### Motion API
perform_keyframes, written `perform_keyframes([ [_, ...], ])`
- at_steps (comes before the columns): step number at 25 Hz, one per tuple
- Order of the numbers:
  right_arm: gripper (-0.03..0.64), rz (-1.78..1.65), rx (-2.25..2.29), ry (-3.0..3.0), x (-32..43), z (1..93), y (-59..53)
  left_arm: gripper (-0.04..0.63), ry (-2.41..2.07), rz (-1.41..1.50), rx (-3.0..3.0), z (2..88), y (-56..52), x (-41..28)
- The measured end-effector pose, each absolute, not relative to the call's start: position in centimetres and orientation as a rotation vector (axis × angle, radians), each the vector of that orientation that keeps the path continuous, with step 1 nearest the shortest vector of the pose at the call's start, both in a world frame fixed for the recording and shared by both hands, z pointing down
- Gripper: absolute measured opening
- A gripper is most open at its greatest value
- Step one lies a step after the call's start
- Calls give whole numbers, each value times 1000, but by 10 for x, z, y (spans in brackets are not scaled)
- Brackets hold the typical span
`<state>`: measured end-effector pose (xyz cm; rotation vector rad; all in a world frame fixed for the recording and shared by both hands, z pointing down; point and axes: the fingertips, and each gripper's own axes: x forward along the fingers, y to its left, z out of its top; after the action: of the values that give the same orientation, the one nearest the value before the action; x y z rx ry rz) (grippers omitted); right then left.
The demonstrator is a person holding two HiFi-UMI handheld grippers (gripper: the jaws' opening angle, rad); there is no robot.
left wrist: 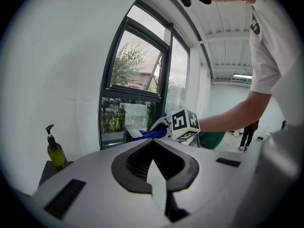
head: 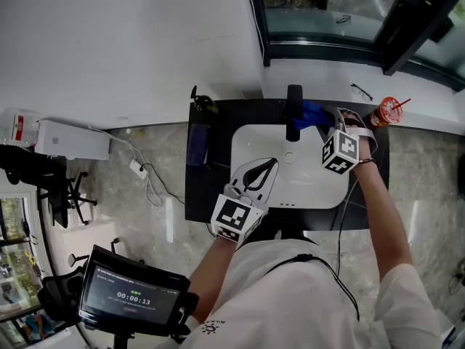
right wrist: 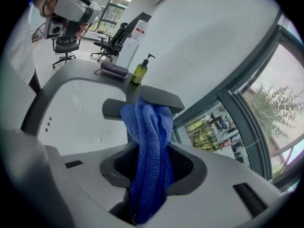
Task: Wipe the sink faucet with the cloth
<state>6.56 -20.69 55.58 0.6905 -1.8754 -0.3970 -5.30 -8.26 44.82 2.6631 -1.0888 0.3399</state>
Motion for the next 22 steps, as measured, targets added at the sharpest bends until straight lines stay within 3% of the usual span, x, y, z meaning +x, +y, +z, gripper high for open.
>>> perform_keyframes([
  [6,147,-308,746,-1928,101,544,-186,-6,-1079,327,2664,445,-84,-47],
  [13,147,-411,458,-2057,53,544,-130,-6,-1053,329,2678,447,-81,-44],
  [22,146,-495,402,-1963,23,560,-179,-6,-1105,327,2664,452,-83,-54],
])
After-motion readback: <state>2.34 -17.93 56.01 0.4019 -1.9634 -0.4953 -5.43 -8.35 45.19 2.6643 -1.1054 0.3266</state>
